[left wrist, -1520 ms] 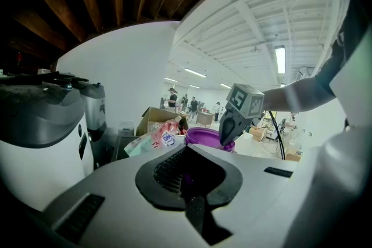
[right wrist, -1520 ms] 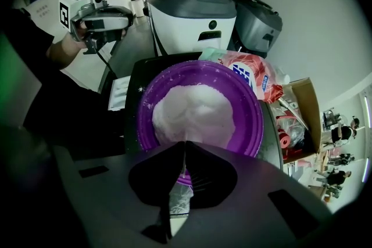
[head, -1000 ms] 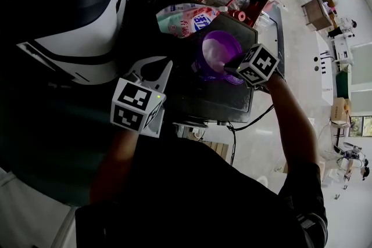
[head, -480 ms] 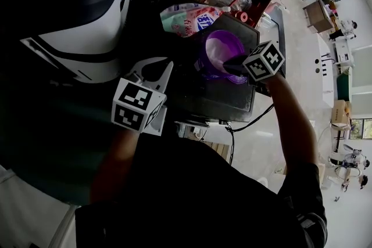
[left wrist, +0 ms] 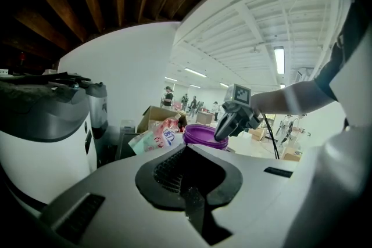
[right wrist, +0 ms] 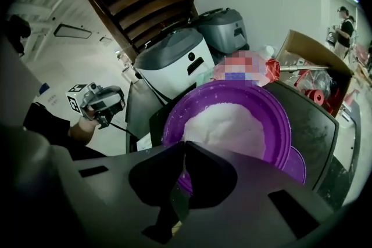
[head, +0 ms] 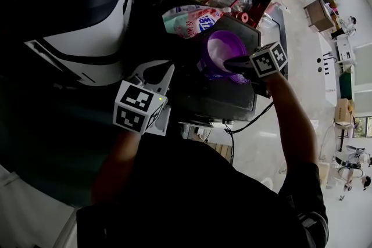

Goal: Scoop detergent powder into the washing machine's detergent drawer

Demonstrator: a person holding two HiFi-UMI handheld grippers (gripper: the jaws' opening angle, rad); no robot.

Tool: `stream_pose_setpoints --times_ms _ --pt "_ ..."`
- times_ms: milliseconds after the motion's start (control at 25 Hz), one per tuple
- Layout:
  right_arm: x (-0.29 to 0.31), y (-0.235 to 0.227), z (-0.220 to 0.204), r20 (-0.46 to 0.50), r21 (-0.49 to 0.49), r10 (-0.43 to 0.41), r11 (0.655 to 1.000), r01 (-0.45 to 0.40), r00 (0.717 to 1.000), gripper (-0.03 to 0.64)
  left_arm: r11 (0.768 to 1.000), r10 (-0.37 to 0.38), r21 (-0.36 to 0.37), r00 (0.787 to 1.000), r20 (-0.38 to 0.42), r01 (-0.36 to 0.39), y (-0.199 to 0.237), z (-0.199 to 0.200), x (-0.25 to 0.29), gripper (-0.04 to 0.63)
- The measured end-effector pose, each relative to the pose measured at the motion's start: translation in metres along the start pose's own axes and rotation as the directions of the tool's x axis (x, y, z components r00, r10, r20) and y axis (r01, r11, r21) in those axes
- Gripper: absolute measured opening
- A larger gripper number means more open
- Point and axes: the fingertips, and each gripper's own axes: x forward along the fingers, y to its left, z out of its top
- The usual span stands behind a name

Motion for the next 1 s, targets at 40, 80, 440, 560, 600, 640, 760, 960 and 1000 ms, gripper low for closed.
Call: stream_pose_setpoints --times_ms 40,80,440,560,600,640,760,960,1000 --pt "-0.001 0.000 0.001 0.011 0.012 0.001 1.000 -0.001 1.000 0.023 1.000 -0.003 0.001 1.000 -0.001 0.003 -0.001 0.000 -0.001 0.008" --pt "-0.002 -0.001 0.002 0.026 0.026 0.002 1.000 -0.002 1.000 0.022 1.000 -0.006 0.003 1.000 -0.002 0.006 -0.001 0.000 -0.001 0.008" --pt "-0.019 -0.013 0.014 0.263 0.233 -0.009 0.971 -0.054 0.965 0.023 1.000 -0.021 0.006 1.000 -0.002 0.021 -0.001 -0.002 -0.010 0.008" --pt "-0.026 -0.015 0.015 0.351 0.295 -0.015 0.951 -0.096 0.936 0.023 0.999 -0.031 0.010 1.000 -0.004 0.031 -0.001 -0.002 -0.014 0.008" --pt "-0.028 -0.015 0.015 0.379 0.311 -0.016 0.944 -0.111 0.925 0.023 0.999 -0.035 0.011 0.999 -0.005 0.035 -0.001 -0.003 -0.016 0.008" --pt "-0.029 -0.015 0.015 0.405 0.326 -0.020 0.937 -0.124 0.914 0.023 0.999 -0.038 0.013 0.999 -0.005 0.039 -0.001 -0.003 -0.017 0.008" --pt "-0.033 -0.013 0.013 0.466 0.374 -0.049 0.916 -0.147 0.883 0.023 0.998 -0.052 0.020 0.999 -0.009 0.052 -0.002 -0.007 -0.024 0.008" --pt "-0.036 -0.007 0.012 0.552 0.390 -0.061 0.900 -0.193 0.831 0.023 0.997 -0.065 0.039 0.998 -0.021 0.065 -0.005 -0.013 -0.034 0.009" --pt "-0.037 -0.006 0.011 0.568 0.398 -0.069 0.895 -0.200 0.820 0.023 0.997 -0.063 0.042 0.998 -0.023 0.064 -0.005 -0.014 -0.036 0.008"
